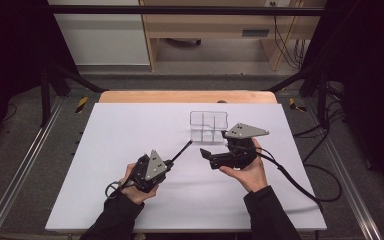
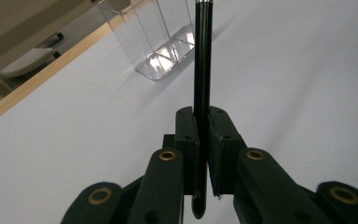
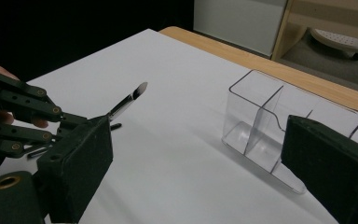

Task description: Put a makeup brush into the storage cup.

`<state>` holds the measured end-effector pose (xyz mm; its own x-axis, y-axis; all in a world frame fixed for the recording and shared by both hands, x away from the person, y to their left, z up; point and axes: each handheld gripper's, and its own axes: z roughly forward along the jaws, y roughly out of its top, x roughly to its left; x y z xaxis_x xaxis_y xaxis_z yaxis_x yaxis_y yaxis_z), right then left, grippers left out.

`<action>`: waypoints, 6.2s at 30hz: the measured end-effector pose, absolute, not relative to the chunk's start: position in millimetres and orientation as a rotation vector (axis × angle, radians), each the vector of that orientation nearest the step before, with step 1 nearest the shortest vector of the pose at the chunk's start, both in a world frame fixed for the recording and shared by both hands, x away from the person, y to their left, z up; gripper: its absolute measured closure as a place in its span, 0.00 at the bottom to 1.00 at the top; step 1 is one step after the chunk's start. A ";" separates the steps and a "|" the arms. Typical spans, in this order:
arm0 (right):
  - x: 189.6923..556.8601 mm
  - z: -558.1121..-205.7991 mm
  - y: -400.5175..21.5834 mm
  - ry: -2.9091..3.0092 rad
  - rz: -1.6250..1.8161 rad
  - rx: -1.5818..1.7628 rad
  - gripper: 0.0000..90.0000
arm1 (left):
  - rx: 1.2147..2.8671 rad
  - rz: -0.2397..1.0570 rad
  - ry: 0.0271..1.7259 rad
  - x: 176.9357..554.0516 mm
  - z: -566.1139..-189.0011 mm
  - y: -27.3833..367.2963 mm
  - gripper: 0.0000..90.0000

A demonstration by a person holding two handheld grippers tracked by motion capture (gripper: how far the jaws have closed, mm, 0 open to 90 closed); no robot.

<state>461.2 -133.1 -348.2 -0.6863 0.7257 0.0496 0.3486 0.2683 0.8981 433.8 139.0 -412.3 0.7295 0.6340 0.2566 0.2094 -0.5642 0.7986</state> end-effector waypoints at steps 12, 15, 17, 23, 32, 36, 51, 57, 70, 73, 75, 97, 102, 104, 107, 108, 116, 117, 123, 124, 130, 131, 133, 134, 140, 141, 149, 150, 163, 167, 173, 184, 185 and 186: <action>458.6 -360.5 -119.8 2.159 1.444 0.981 0.13 | 2.030 0.680 0.733 429.4 -413.5 136.2 0.92; 458.5 -362.7 -117.6 2.147 1.457 0.988 0.14 | 2.014 0.668 0.767 430.0 -414.4 135.7 0.92; 458.2 -363.8 -116.3 2.143 1.463 0.991 0.14 | 2.000 0.653 0.791 430.7 -415.3 135.5 0.92; 457.2 -365.7 -113.6 2.128 1.508 1.012 0.17 | 1.969 0.639 0.828 430.9 -417.1 134.1 0.92; 458.6 -374.4 -104.4 2.096 1.579 1.051 0.20 | 1.959 0.620 0.855 430.4 -420.8 131.6 0.92; 459.4 -378.1 -100.3 2.086 1.612 1.069 0.20 | 1.958 0.609 0.866 430.3 -423.0 130.5 0.92; 461.7 -390.7 -89.7 2.046 1.635 1.129 0.24 | 1.945 0.606 0.898 429.8 -425.8 128.2 0.92; 463.6 -396.8 -84.3 2.043 1.669 1.165 0.31 | 1.939 0.605 0.905 429.1 -425.1 127.6 0.92; 468.3 -405.0 -76.8 2.034 1.751 1.235 0.50 | 1.927 0.590 0.921 428.4 -425.9 122.7 0.92; 468.5 -405.3 -76.3 2.031 1.759 1.246 0.54 | 1.924 0.585 0.924 428.2 -425.9 120.9 0.92; 468.8 -405.5 -76.1 2.029 1.764 1.254 0.55 | 1.921 0.581 0.923 427.7 -426.0 119.4 0.92; 470.0 -406.5 -74.2 2.027 1.842 1.293 0.87 | 1.901 0.566 0.947 425.2 -427.3 114.2 0.92; 470.0 -405.5 -74.5 2.030 1.859 1.300 0.91 | 1.894 0.563 0.947 424.7 -427.1 113.7 0.92; 470.1 -405.0 -74.9 2.040 1.867 1.291 0.92 | 1.894 0.563 0.946 424.6 -427.1 113.5 0.92; 469.8 -404.5 -75.1 2.047 1.878 1.285 0.93 | 1.898 0.563 0.942 424.3 -427.1 113.0 0.92; 469.5 -404.4 -75.2 2.047 1.881 1.282 0.93 | 1.899 0.561 0.941 424.2 -427.1 113.0 0.92; 469.0 -401.3 -77.7 2.061 1.891 1.243 0.94 | 1.900 0.558 0.921 425.7 -426.7 114.8 0.83; 468.8 -400.7 -78.2 2.062 1.887 1.242 0.94 | 1.899 0.553 0.915 426.1 -426.3 115.6 0.81; 468.3 -398.0 -80.9 2.044 1.855 1.202 0.94 | 1.897 0.564 0.864 425.7 -422.8 120.9 0.66; 468.4 -397.5 -81.5 2.046 1.849 1.194 0.94 | 1.895 0.563 0.853 425.6 -422.3 121.9 0.64; 467.6 -393.2 -85.8 2.047 1.803 1.149 0.94 | 1.900 0.556 0.814 427.0 -419.1 130.1 0.49; 467.4 -392.5 -86.6 2.049 1.790 1.145 0.94 | 1.905 0.557 0.807 427.4 -418.5 131.5 0.47; 467.0 -391.1 -88.1 2.049 1.767 1.135 0.94 | 1.907 0.564 0.796 427.3 -417.4 134.8 0.43; 466.8 -390.4 -88.9 2.048 1.761 1.130 0.94 | 1.907 0.566 0.793 427.5 -416.8 136.4 0.40; 466.2 -386.5 -94.4 2.032 1.757 1.120 0.94 | 1.916 0.572 0.771 428.0 -412.3 145.6 0.27; 465.9 -386.0 -95.1 2.029 1.753 1.118 0.94 | 1.916 0.575 0.767 427.9 -411.6 146.9 0.25; 465.6 -380.8 -100.9 2.023 1.716 1.092 0.94 | 1.925 0.587 0.767 428.2 -406.8 160.2 0.14; 465.5 -379.8 -101.8 2.024 1.712 1.091 0.94 | 1.927 0.587 0.764 428.2 -406.4 162.2 0.13; 467.9 -371.5 -111.2 2.001 1.663 1.070 0.94 | 1.915 0.604 0.816 432.3 -404.2 190.7 0.10; 469.7 -367.7 -114.9 1.989 1.658 1.070 0.94 | 1.906 0.608 0.833 433.6 -403.7 201.3 0.10; 473.9 -362.0 -120.8 1.970 1.632 1.075 0.94 | 1.897 0.618 0.849 434.8 -403.6 214.0 0.10; 487.1 -355.0 -129.3 1.939 1.601 1.090 0.94 | 1.895 0.621 0.884 438.5 -406.0 224.2 0.10; 488.9 -354.2 -130.2 1.936 1.597 1.092 0.94 | 1.893 0.618 0.885 438.5 -406.0 224.7 0.10; 490.6 -353.3 -131.1 1.931 1.592 1.096 0.94 | 1.893 0.619 0.886 438.6 -405.9 225.2 0.10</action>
